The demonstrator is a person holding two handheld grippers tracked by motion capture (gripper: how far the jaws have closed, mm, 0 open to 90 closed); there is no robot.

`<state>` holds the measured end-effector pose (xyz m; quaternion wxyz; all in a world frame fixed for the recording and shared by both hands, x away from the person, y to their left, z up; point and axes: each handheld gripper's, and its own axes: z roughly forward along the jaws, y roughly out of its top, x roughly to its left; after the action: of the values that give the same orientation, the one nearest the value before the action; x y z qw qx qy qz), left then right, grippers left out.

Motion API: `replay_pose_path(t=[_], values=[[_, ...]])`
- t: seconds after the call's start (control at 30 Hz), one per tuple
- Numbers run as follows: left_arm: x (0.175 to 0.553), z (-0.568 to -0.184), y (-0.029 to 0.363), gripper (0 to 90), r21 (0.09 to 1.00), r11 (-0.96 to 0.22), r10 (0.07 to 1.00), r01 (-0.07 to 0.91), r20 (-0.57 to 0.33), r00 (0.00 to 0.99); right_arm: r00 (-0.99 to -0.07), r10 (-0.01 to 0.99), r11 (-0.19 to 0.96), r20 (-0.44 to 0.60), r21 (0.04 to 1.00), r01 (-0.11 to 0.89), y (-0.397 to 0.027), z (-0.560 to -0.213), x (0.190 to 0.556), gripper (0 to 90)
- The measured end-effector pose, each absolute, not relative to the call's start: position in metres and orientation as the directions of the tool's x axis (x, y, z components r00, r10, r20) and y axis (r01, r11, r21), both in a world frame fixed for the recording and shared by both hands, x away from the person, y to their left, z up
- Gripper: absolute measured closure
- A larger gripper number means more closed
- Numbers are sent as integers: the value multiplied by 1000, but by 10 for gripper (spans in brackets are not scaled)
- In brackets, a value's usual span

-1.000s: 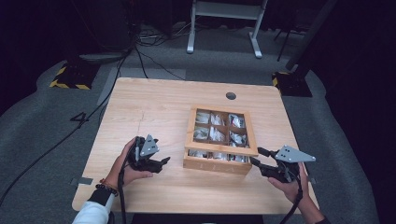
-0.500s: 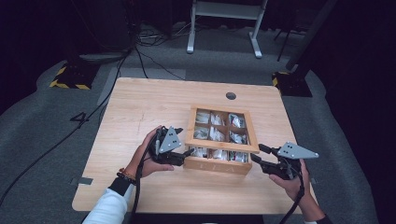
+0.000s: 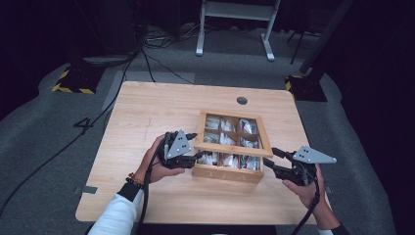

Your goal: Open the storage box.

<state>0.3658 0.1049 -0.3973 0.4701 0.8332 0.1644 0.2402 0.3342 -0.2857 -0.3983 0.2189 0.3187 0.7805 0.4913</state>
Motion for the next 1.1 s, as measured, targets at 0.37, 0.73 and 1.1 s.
replay_pose_path(t=[0.37, 0.73, 1.1], values=[[373, -387, 101, 449, 860, -510, 518, 5, 302, 801, -695, 719, 273, -8, 922, 273, -287, -387, 341, 485], [390, -380, 104, 504, 891, -453, 551, 18, 264, 792, -675, 738, 227, 3, 941, 252, -288, -373, 349, 479], [403, -371, 103, 515, 929, -369, 593, 35, 206, 779, -631, 776, 204, -3, 948, 246, -294, -367, 352, 427]])
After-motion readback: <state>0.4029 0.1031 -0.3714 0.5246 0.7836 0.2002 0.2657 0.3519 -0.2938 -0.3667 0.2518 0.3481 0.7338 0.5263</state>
